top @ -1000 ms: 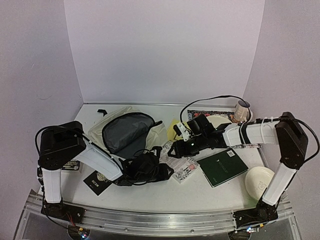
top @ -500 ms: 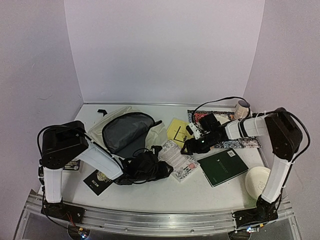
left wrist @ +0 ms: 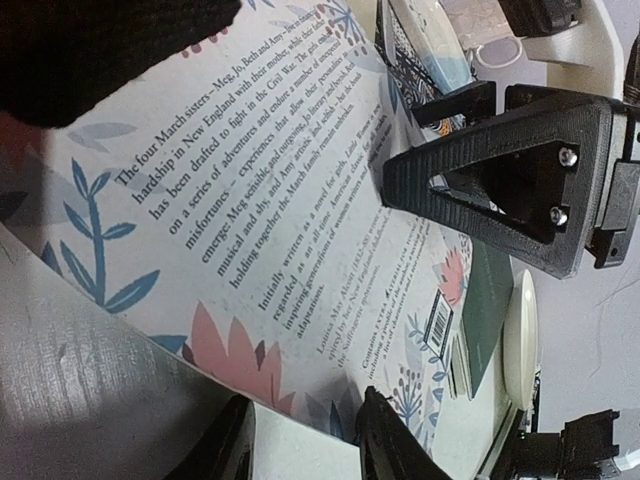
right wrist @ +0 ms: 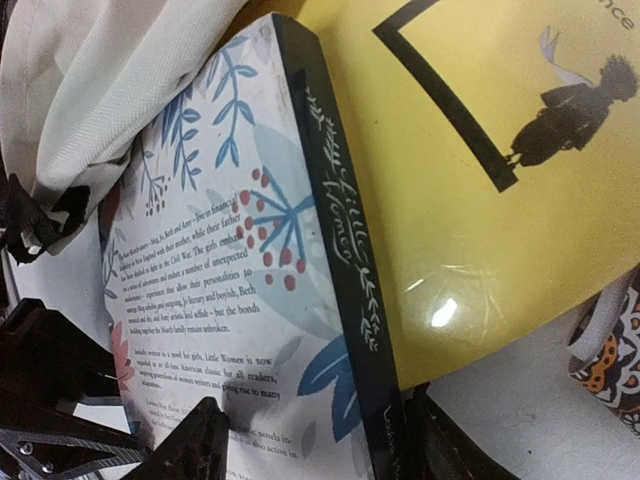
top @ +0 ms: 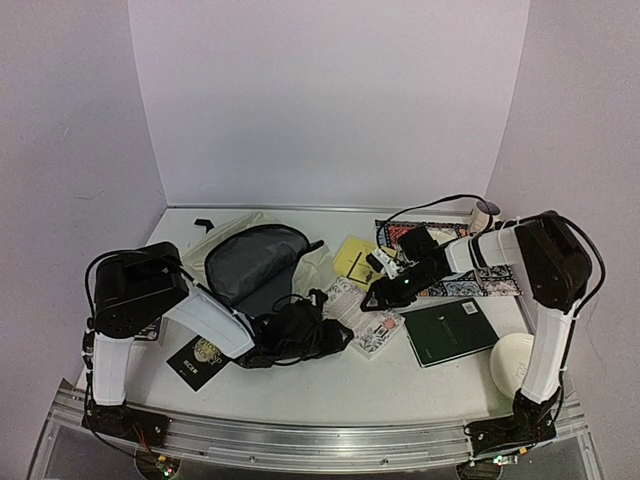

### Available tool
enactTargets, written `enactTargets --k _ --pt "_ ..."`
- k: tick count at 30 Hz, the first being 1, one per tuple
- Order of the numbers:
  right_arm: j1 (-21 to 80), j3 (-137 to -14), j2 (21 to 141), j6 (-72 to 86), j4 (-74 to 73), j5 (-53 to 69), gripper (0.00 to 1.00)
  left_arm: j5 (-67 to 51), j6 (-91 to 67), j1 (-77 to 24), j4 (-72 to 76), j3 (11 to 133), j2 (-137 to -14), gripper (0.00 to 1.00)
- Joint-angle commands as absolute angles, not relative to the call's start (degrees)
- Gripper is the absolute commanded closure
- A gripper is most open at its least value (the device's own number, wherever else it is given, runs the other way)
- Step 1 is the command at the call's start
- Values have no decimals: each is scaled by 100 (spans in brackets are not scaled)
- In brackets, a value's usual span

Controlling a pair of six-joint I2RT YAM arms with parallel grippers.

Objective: Pack the student bag
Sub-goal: Pick up the book from the center of the board.

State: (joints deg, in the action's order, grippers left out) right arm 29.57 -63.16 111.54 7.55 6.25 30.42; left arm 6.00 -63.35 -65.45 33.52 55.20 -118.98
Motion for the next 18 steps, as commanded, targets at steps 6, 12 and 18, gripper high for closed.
enactTargets --k 6,12,18 --pt "3101 -6337 10095 425 -185 4476 64 614 -6063 -6478 3360 5865 -11964 62" --pt "3102 -6331 9772 444 -254 4676 92 755 -5877 -6474 3363 5733 -11625 60" --pt "3101 -6274 9692 478 -302 4402 100 889 -5673 -6478 3374 5562 -11190 55"
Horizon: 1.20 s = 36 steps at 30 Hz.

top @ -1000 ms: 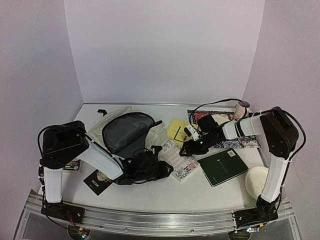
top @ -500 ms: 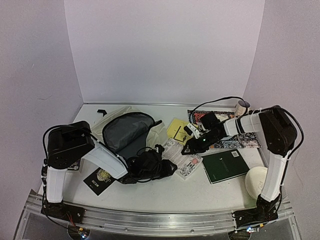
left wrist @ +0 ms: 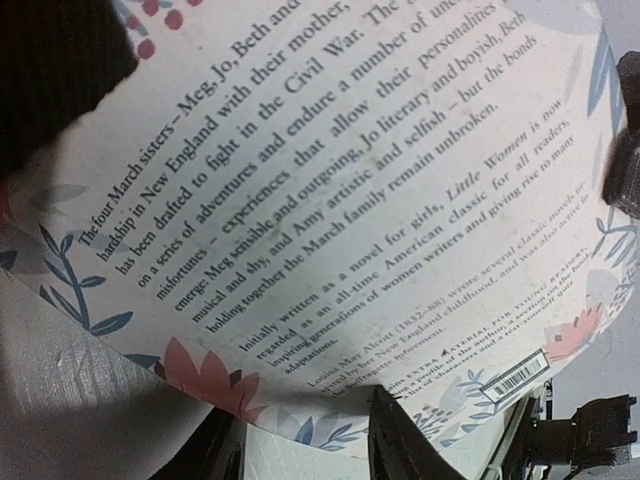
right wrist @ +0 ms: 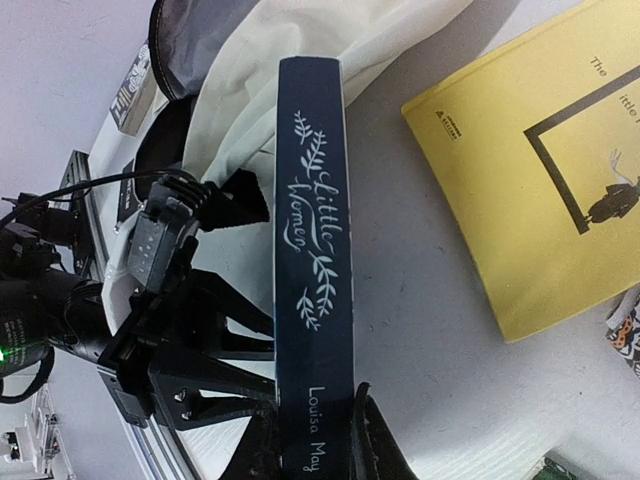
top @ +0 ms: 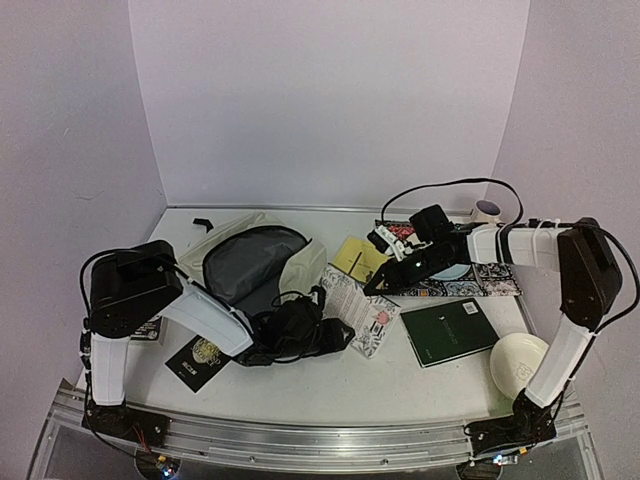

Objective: Pack the student bag
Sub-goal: Pick up the book from the center of the board, then pass from the right arm to the left

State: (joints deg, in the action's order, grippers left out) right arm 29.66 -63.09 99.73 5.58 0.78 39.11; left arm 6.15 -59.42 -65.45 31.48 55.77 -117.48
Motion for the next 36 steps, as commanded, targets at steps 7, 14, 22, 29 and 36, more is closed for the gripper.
enactTargets --k 7,14,22,29,36 --pt "3083 -6265 9167 698 -276 4078 100 1157 -5595 -6477 3375 5087 -10402 39" --pt "3034 -6219 8353 1488 400 4076 100 1233 -5476 -6322 3386 4694 -9560 25" --pt "3032 -6014 7794 2289 1291 4364 100 1084 -5333 -6162 3436 4609 -8871 18" --pt "3239 -5972 7616 1596 1043 3479 100 1494 -5714 -6151 3409 4280 -8012 11" --pt "4000 -5935 7579 367 826 1547 100 1694 -6281 -6137 2991 4291 -7710 0"
